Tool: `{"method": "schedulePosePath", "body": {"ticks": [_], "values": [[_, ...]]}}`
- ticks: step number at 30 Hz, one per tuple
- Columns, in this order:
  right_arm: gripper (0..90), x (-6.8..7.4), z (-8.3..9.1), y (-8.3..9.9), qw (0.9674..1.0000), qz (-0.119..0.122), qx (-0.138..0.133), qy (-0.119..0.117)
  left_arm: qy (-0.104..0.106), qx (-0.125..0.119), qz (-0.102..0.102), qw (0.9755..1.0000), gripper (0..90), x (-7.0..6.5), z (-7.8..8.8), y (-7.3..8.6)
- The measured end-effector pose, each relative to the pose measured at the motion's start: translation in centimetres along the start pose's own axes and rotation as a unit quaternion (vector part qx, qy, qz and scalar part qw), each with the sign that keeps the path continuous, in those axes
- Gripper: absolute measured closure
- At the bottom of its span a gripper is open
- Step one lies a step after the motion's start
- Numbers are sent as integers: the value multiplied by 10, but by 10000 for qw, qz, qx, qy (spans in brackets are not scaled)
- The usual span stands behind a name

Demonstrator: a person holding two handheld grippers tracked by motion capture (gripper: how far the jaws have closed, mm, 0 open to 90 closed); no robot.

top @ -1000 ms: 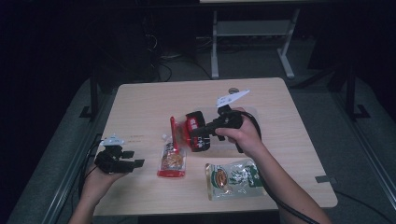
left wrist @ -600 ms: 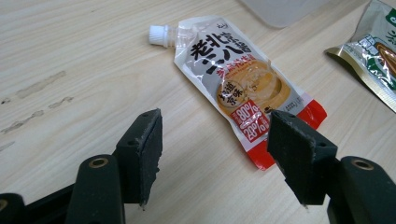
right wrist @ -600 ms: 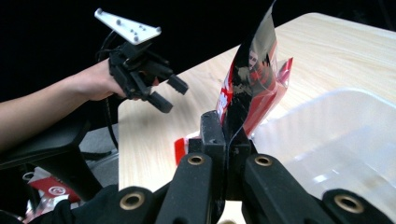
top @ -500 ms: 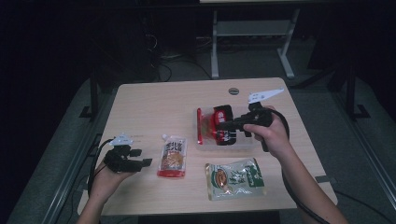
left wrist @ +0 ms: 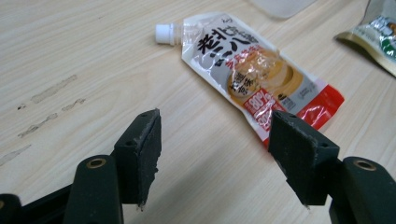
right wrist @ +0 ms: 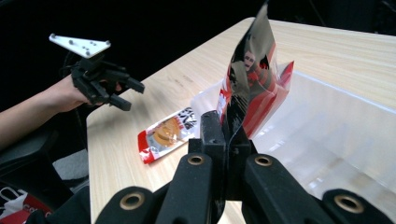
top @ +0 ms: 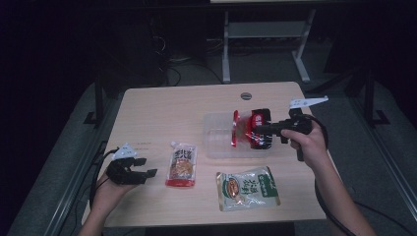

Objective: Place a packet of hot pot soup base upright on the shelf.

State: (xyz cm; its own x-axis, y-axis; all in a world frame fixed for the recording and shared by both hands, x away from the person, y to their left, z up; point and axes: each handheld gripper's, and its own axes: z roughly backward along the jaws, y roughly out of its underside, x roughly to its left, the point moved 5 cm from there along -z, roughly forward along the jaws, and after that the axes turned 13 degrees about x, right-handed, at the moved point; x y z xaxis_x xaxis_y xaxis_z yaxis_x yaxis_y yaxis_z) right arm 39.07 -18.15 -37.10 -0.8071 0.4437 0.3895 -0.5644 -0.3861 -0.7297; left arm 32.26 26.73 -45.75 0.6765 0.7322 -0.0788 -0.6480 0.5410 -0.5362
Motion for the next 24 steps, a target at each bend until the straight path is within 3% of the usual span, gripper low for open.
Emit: {"method": "schedulePosePath", "body": {"ticks": [11, 24], "values": [[900, -13, 12, 10, 9997, -174, -57, 139, 8, -5, 17, 10000, 343, 3, -1, 4], [900, -20, -2, 12, 9993, -316, 67, 173, 61, 36, -1, 10000, 343, 3, -3, 4]]}}
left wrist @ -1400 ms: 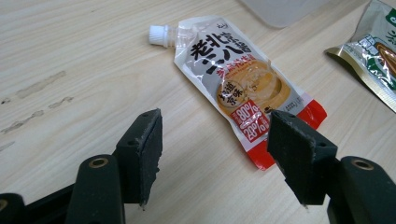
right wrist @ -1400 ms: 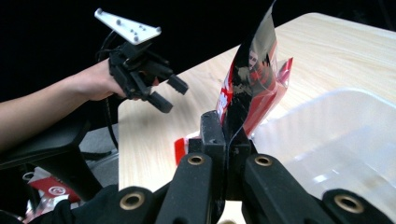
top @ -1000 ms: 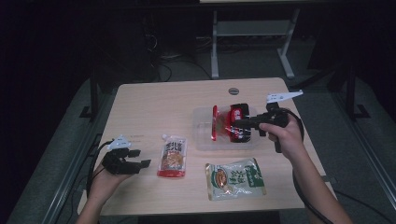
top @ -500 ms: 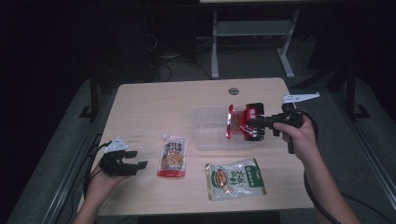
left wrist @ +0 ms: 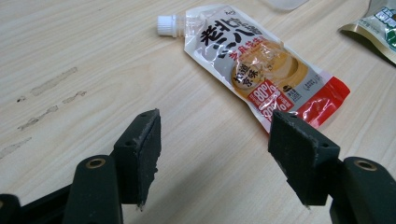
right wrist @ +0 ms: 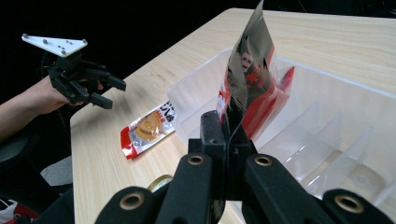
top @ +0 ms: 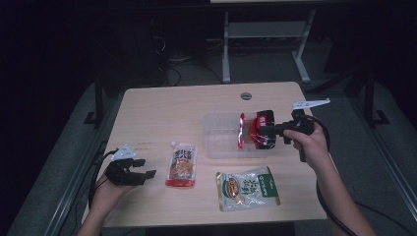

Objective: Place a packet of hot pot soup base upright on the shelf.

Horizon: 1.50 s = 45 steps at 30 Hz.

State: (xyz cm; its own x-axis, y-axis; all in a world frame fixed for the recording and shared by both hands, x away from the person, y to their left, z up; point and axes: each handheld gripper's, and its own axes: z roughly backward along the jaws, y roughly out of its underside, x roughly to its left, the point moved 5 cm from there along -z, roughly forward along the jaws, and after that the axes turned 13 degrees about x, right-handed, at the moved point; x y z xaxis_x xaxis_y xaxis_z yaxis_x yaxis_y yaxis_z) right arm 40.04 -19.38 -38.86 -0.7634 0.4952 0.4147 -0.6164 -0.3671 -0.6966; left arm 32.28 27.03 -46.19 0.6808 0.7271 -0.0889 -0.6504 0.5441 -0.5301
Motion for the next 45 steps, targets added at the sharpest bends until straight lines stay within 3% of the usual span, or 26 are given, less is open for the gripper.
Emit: {"method": "schedulePosePath", "body": {"ticks": [34, 40, 45], "values": [[900, -17, -50, -5, 9989, -217, 390, 139, 148, 138, -90, 9998, 341, -7, -8, 0], [885, -19, -52, -6, 9991, -264, 305, 139, 165, 168, -118, 9997, 341, -8, -10, 0], [814, -18, -51, -7, 9994, -246, 224, 118, 170, 194, -145, 9996, 341, -8, -10, 0]]}}
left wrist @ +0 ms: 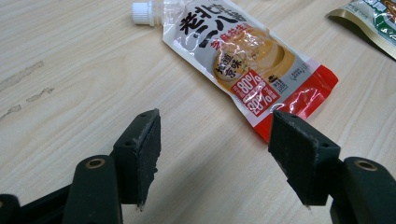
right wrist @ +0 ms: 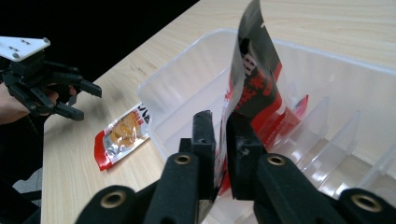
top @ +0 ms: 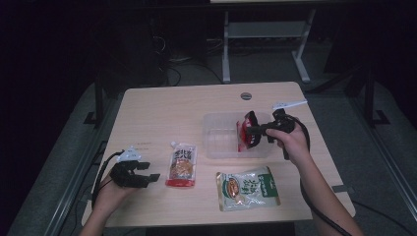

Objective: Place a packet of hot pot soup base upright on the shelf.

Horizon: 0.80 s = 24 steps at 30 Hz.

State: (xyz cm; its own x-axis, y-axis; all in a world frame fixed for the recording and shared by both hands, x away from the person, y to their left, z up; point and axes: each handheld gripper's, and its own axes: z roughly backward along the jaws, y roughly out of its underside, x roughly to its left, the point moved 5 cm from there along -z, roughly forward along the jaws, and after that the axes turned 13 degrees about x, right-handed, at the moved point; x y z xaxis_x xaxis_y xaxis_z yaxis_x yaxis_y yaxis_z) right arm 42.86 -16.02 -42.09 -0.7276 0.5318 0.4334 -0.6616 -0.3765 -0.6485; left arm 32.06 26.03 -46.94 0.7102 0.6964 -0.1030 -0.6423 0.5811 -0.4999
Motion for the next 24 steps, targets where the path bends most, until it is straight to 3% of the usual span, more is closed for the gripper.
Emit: {"method": "schedulePosePath", "body": {"ticks": [10, 24], "values": [[651, 6, 9, -4, 9999, 47, -91, 56, 25, 2, 18, 10000, 341, 0, -1, 0], [491, 19, 41, -7, 9989, 239, -377, 151, 46, 21, -20, 10000, 341, -2, -1, 0]]}}
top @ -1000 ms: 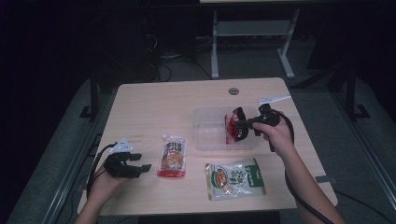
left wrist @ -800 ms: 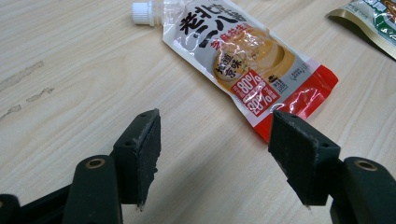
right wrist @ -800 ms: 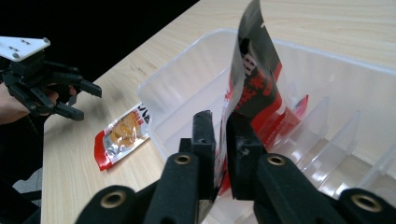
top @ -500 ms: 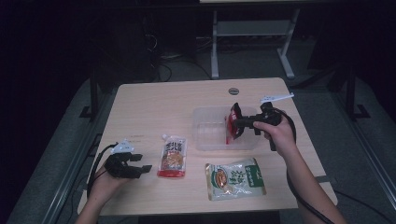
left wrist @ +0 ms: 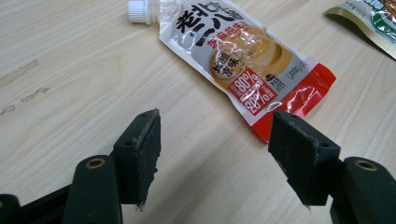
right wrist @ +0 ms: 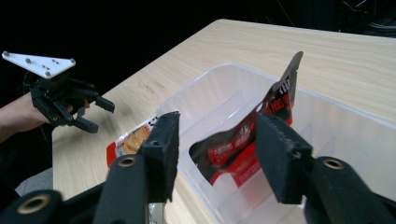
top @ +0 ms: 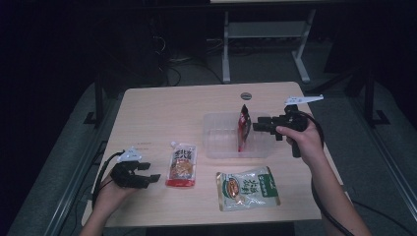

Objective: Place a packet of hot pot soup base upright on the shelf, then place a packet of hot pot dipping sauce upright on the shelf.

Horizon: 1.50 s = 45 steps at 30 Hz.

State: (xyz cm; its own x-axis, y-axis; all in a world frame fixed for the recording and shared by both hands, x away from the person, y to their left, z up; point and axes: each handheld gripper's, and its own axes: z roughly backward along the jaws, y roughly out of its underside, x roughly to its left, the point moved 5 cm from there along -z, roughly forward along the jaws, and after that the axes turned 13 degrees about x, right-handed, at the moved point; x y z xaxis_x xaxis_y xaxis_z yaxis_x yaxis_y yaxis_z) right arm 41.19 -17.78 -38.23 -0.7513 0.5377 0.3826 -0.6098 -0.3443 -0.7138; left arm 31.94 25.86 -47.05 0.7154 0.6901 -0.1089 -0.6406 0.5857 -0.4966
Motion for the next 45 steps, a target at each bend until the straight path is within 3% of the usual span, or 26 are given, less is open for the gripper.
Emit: {"method": "schedulePosePath", "body": {"ticks": [9, 12, 16, 20, 28, 33, 40, 45], "values": [[373, 9, 12, 14, 9990, 227, 217, 325, 66, -18, 12, 10000, 341, -2, 0, 0], [332, 15, 10, 25, 9971, 386, 402, 526, 52, -33, -32, 10000, 341, -2, 0, 0], [270, 24, 8, 42, 9950, 464, 638, 616, 116, -18, 27, 9999, 341, -3, -1, 0], [284, 27, 7, 61, 9935, 468, 789, 679, 151, 1, 46, 9999, 341, -4, -1, 0], [286, 26, 13, 99, 9909, 291, 1051, 787, 196, -31, 65, 9998, 342, -9, -2, -3], [269, 23, 15, 121, 9890, 17, 1188, 877, 206, -2, 46, 9998, 359, -16, -4, -10], [239, 24, 18, 147, 9871, -96, 1361, 833, 368, -41, -157, 9992, 619, -32, -5, -31], [237, 17, 20, 150, 9865, -182, 1353, 906, 406, 10, -323, 9986, 878, -40, -14, -53]]}}
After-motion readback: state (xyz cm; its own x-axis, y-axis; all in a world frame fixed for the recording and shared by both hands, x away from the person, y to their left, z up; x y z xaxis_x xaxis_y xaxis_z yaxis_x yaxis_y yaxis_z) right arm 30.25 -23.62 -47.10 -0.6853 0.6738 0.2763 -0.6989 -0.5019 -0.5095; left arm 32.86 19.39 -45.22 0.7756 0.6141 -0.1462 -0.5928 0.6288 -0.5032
